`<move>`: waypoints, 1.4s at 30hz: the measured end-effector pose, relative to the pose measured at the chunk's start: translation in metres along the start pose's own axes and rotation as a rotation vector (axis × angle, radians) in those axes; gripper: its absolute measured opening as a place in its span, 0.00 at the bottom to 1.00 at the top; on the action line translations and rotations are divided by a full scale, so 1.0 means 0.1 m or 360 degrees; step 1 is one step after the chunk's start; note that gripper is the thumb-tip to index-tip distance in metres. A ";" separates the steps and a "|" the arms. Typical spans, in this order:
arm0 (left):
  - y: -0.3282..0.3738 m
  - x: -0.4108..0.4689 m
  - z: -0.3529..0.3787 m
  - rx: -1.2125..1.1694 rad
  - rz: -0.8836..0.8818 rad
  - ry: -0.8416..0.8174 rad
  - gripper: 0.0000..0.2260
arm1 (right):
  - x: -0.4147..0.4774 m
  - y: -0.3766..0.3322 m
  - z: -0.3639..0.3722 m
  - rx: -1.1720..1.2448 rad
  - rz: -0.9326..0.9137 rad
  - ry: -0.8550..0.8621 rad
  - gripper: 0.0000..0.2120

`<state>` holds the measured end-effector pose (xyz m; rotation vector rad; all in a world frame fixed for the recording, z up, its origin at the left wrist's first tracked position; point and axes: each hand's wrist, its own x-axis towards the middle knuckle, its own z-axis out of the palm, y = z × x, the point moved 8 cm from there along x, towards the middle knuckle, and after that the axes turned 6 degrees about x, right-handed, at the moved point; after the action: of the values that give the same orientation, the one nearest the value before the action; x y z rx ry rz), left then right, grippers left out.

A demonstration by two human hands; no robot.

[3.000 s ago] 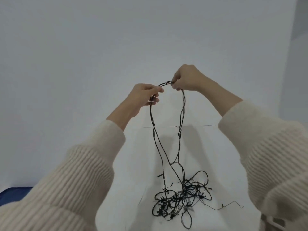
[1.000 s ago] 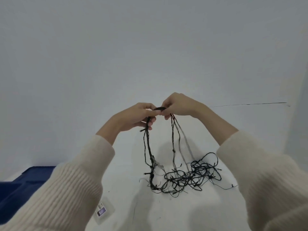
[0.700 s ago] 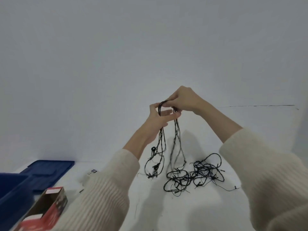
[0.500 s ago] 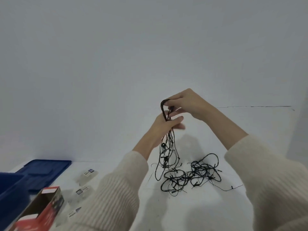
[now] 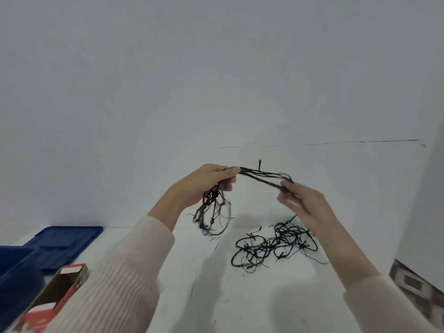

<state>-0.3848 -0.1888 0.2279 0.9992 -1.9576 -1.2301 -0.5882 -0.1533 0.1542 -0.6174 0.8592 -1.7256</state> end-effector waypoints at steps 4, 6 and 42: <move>-0.02 0.00 0.05 -0.0470 0.0032 0.0177 0.16 | -0.28 0.78 0.07 -0.0348 0.0226 -0.0098 0.06; -0.09 0.01 0.13 -0.0853 0.0015 0.0202 0.18 | -0.44 1.09 0.30 -0.0417 0.0323 -0.0210 0.07; -1.71 -1.24 -2.13 0.0155 -0.0382 0.0532 0.23 | -0.47 2.68 3.20 -0.2704 -0.0825 -0.1690 0.09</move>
<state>-0.1013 -0.2292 0.1384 1.4236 -1.6850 -1.0179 -0.1763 -0.2351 0.1361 -2.6814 1.2018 -0.3425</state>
